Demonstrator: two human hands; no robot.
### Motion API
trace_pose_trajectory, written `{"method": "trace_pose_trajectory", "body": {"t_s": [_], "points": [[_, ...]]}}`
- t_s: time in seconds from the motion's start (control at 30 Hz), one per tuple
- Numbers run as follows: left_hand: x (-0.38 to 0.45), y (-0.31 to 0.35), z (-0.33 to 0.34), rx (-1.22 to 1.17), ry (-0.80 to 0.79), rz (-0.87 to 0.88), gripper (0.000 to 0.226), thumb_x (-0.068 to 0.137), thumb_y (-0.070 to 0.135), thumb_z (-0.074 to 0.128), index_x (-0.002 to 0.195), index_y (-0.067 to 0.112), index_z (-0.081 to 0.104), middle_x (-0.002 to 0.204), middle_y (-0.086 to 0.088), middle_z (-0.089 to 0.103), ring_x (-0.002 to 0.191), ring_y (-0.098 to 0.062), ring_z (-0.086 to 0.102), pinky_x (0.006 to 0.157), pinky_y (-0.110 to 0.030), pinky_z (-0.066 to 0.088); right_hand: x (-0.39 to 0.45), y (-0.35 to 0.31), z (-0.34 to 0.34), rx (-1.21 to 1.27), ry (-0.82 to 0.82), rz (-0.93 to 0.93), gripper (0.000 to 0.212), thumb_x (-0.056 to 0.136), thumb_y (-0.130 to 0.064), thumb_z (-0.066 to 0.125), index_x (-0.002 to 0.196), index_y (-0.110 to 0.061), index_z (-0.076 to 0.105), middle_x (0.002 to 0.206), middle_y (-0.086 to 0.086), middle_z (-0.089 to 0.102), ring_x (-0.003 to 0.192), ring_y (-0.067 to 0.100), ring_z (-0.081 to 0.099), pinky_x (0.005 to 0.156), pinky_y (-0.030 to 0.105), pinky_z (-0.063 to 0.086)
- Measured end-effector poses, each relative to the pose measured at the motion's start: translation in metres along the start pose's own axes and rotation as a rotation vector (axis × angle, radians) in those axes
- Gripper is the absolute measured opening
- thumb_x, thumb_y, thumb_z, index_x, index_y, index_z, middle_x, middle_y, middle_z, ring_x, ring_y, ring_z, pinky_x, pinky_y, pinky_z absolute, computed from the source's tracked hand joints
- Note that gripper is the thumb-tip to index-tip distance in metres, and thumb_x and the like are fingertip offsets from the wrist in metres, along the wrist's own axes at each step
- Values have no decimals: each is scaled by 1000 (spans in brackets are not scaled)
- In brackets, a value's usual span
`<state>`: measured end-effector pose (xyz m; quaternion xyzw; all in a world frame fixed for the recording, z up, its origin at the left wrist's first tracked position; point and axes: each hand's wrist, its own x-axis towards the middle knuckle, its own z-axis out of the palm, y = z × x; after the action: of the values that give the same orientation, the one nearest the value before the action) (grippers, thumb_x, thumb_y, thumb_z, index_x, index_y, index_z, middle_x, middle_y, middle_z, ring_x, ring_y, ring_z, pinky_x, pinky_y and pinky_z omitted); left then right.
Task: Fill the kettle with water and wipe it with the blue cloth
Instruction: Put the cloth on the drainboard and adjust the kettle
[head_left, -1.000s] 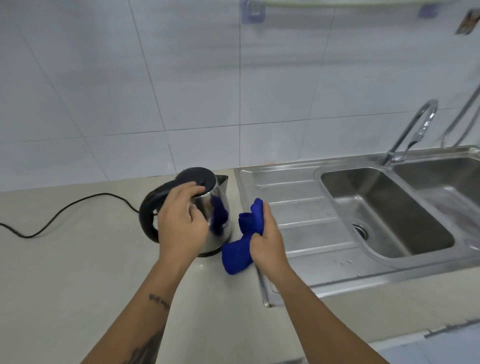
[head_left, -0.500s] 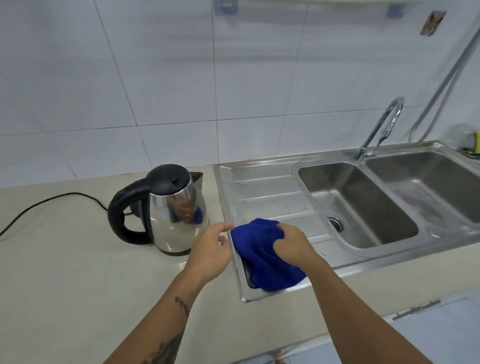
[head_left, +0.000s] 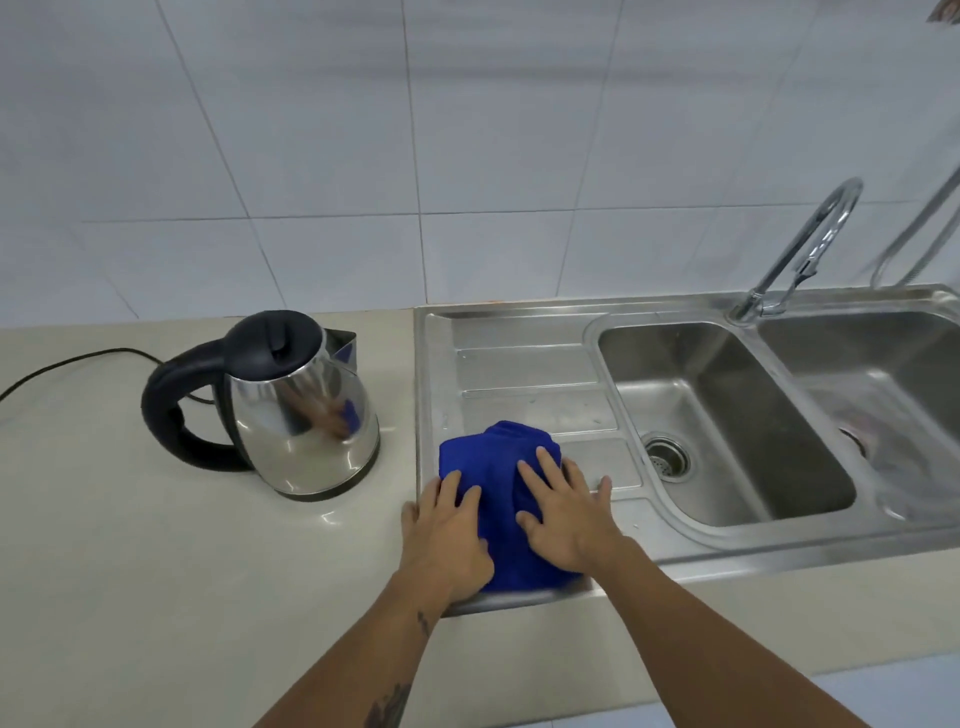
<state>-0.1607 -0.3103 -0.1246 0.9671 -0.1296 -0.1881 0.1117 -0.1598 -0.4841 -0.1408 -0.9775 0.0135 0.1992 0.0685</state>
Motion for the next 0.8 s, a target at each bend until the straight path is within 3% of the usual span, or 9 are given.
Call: {"method": "trace_pose_trajectory", "body": {"t_s": [0.17,0.3,0.4,0.5,0.63,0.7,0.8], "points": [[12,6,-2,103,-6,-22,74,86,40,54,153,30,24,164,1,12,151,-25,9,122,-50,10,19,28,-13,-57,-15,-62,84,87,-68,38,156,-40,0,167,-8,-11,153,30,-3,116,68,1],[16,5,-11,109,8,-36,70,85,40,58,150,29,33,160,3,24,147,-22,21,121,-45,16,25,27,-25,-71,-22,-101,84,87,-64,45,157,-38,5,168,-5,-6,154,30,-3,115,68,1],[14,3,-13,19,102,-43,60,89,35,57,146,26,42,151,5,39,139,-18,37,118,-37,28,20,17,-31,-6,-7,-127,81,89,-56,49,157,-35,10,168,-4,-2,154,28,-5,117,66,0],[3,-5,-19,-212,275,-62,45,91,24,59,136,23,55,138,9,52,125,-13,51,108,-27,40,14,1,-41,136,31,-186,79,90,-46,54,157,-32,15,168,-5,2,154,25,-1,121,59,2],[-21,-23,-33,-761,507,-248,29,92,9,59,116,23,68,119,10,64,107,-7,62,89,-21,46,6,-35,-61,470,-4,-286,74,92,-34,61,156,-28,24,164,-8,22,151,19,19,121,45,23],[-35,-38,-41,-1048,574,-387,25,94,9,60,109,25,70,111,7,70,102,-9,64,87,-25,50,5,-57,-70,649,-43,-304,71,93,-32,62,155,-29,28,161,-8,28,148,18,26,119,38,29],[-51,-75,-47,-1310,693,-523,21,90,6,63,97,24,73,102,1,73,102,-19,66,95,-40,53,7,-93,-85,816,-97,-309,72,92,-34,66,154,-32,29,160,-5,32,145,18,33,113,35,35]]}}
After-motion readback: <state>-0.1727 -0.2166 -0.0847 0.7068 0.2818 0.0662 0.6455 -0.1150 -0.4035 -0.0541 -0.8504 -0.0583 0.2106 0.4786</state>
